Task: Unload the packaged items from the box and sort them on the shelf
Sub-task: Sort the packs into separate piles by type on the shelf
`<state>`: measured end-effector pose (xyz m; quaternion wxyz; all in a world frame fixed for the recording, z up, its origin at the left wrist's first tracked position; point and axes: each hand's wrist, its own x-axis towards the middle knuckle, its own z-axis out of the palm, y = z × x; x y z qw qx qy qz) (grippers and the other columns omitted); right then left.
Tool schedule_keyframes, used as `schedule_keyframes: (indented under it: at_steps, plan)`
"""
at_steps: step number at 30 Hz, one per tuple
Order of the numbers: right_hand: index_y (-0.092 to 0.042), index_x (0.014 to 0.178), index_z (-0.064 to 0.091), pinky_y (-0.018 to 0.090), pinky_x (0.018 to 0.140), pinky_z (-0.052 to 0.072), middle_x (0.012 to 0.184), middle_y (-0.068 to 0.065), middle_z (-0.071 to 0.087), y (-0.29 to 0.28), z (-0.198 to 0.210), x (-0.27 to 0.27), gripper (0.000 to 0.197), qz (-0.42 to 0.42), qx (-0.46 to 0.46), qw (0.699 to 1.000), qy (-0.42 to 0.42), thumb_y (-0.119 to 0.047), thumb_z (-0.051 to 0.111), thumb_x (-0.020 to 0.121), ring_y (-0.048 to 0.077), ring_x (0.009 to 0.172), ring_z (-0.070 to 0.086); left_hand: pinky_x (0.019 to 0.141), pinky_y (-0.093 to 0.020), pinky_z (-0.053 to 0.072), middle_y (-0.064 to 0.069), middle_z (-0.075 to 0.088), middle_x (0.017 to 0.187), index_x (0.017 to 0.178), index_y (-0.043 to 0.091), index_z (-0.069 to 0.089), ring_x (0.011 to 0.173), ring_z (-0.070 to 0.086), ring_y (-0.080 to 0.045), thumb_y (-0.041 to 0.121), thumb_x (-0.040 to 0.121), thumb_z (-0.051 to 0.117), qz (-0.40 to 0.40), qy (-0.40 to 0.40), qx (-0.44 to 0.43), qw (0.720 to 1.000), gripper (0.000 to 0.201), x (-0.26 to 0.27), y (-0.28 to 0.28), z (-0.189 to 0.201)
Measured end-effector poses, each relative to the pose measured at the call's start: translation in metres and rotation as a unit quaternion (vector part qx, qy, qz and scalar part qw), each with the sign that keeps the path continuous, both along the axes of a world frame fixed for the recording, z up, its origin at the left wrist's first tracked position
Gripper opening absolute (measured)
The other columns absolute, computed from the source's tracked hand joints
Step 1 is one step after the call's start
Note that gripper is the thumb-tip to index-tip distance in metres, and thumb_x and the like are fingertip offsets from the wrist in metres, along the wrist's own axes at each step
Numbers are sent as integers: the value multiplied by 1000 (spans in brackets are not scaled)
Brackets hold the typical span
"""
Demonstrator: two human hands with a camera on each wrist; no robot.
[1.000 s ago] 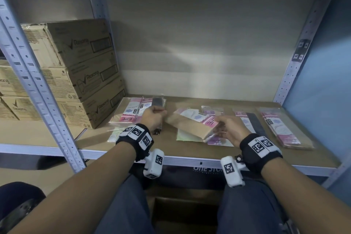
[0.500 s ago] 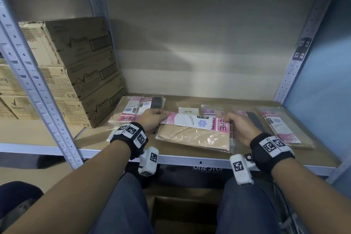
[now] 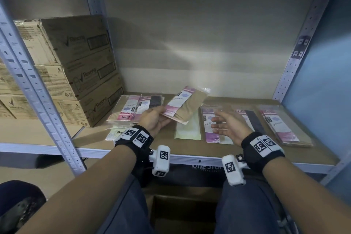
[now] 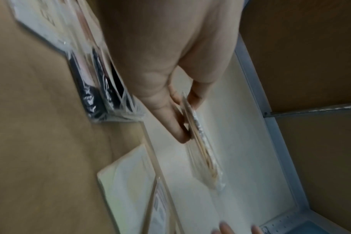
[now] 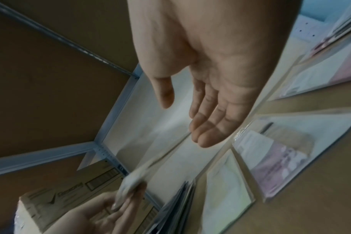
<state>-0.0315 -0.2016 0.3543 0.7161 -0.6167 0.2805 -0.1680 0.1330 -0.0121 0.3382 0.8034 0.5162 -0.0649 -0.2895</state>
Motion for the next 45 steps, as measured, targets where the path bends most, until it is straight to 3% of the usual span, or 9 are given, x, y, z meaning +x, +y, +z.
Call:
schedule_keyframes:
  at_steps: [4, 14, 20, 25, 29, 34, 37, 40, 45]
  plan:
    - [-6, 98, 61, 33, 62, 56, 92, 14, 64, 22, -4, 13, 17, 22, -4, 1000, -2, -18, 65, 88, 23, 69, 63, 65, -33, 60, -21, 65, 112, 123, -2, 44, 90, 69, -27, -4, 91, 50, 5, 30, -26, 999, 32, -16, -11, -8]
    - [1, 104, 61, 31, 66, 58, 94, 17, 65, 16, -14, 13, 23, -45, -14, 999, -19, 5, 66, 82, 22, 71, 64, 90, -47, 53, -20, 65, 105, 113, 4, 48, 93, 64, -30, -8, 89, 51, -30, -14, 1, 999, 26, -38, -38, -16]
    - [2, 102, 61, 24, 54, 56, 95, 18, 62, -8, -15, -2, 18, -93, -46, 995, -15, 5, 63, 85, 19, 69, 60, 80, -39, 58, -10, 65, 88, 110, 7, 51, 75, 63, -19, -5, 87, 57, -43, -53, 40, 997, 26, -54, -65, -14]
    - [-4, 94, 66, 26, 59, 57, 101, 14, 65, -31, -18, -26, 9, -131, -74, 988, -18, 0, 63, 86, 21, 73, 62, 74, -39, 57, -18, 63, 100, 108, 6, 50, 80, 63, -25, -2, 86, 62, -56, -95, 90, 990, 27, -71, -97, -16]
    - [-10, 108, 65, 29, 67, 56, 102, 3, 67, -55, -30, -47, 27, -162, -133, 978, 19, -10, 70, 82, 18, 77, 67, 75, -44, 59, -14, 66, 96, 105, 8, 53, 82, 67, -30, 6, 81, 71, -57, -158, 143, 975, 29, -90, -130, -20]
    - [-14, 111, 65, 40, 93, 52, 106, 1, 65, -91, -41, -80, 32, -214, -210, 953, 53, -12, 73, 80, 18, 100, 63, 86, -41, 56, -2, 67, 92, 121, 10, 50, 90, 68, -24, 21, 80, 73, -73, -251, 204, 943, 49, -124, -175, -22]
    - [-8, 112, 65, 27, 91, 47, 110, 5, 66, -111, -42, -103, 31, -254, -252, 931, 72, -12, 70, 82, 15, 95, 59, 76, -30, 56, 0, 66, 93, 115, 10, 55, 88, 64, -18, 27, 82, 71, -101, -305, 229, 919, 41, -146, -201, -24]
    - [-5, 112, 66, 27, 89, 47, 111, 8, 67, -133, -44, -123, 30, -295, -256, 916, 86, -12, 68, 84, 15, 90, 58, 61, -16, 47, 2, 60, 84, 108, 10, 60, 80, 60, -16, 27, 83, 70, -133, -331, 222, 907, 31, -166, -226, -26]
    - [-11, 112, 67, 30, 90, 50, 109, 5, 68, -164, -57, -151, 27, -328, -270, 899, 101, -17, 65, 85, 16, 89, 60, 77, -26, 51, 0, 61, 87, 108, 11, 61, 83, 61, -18, 31, 83, 69, -164, -382, 245, 876, 32, -194, -260, -32]
